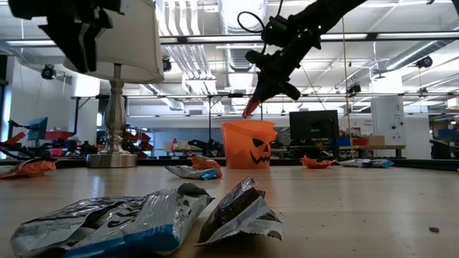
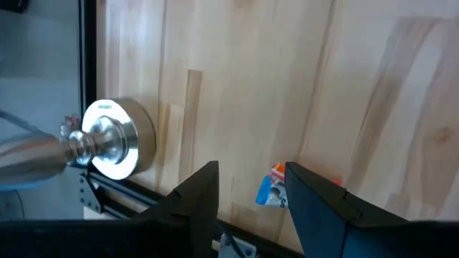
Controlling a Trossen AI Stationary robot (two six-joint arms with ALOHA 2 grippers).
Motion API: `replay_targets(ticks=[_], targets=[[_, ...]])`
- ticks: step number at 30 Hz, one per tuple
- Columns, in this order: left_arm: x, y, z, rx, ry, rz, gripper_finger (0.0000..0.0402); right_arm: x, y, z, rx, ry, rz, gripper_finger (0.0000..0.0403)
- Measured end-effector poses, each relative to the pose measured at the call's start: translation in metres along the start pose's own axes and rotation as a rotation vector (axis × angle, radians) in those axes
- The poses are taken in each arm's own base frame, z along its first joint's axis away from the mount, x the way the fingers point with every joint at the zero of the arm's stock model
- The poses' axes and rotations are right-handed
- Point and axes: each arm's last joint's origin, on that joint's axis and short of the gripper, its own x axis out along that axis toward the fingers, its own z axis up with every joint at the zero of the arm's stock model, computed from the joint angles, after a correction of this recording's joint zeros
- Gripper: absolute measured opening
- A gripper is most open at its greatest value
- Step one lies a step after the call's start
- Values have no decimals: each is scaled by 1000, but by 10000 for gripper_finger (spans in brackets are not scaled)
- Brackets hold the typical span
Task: Organize candy in baskets
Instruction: Put the orange chocolate into the orange bucket, then put the white chocolate into the purple bucket
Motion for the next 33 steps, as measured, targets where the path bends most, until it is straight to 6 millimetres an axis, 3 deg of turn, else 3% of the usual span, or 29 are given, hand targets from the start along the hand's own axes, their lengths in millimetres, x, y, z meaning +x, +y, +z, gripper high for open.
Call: replay_targets(ticks=[8,19,28,33], targets=[[11,-1,-11,-24,29,1,142,4,-2,0,27,9,5,29],[30,-13,1,8,55,154,142,2,-2,-2,40,28,-2,109],[38,-11,-11,24,67,188,142,-38,7,6,-29,220,-62,132],[35,-3,-19,1,9,212,142,-52,-2,2,-12,336,-123,127]])
